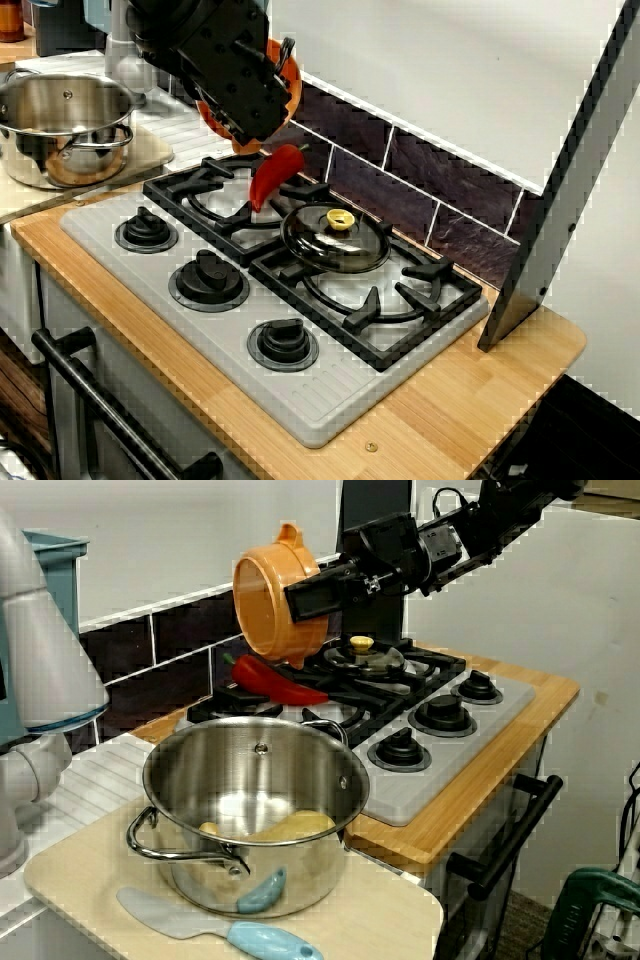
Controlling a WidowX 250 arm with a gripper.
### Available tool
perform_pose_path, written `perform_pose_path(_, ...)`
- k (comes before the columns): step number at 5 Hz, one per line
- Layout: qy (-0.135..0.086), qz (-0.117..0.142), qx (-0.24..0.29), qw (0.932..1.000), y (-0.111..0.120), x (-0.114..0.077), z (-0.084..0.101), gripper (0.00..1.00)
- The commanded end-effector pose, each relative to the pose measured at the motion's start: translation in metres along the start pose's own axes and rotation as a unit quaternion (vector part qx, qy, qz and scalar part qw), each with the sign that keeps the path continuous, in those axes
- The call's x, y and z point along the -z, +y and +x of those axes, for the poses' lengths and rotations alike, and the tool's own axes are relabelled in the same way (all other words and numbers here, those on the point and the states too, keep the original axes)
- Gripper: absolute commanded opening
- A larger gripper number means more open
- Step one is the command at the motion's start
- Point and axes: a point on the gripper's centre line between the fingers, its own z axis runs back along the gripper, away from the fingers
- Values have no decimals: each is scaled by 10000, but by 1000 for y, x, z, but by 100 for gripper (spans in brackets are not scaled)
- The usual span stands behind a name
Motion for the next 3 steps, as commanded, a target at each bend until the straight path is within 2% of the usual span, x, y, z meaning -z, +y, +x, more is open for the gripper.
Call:
perform_pose_path(1,-165,44,-542,9984,3,-4,11,0)
perform_pose_path(2,39,14,-534,9986,3,-1,14,0)
perform_pose_path(3,240,92,-692,9973,3,1,16,0)
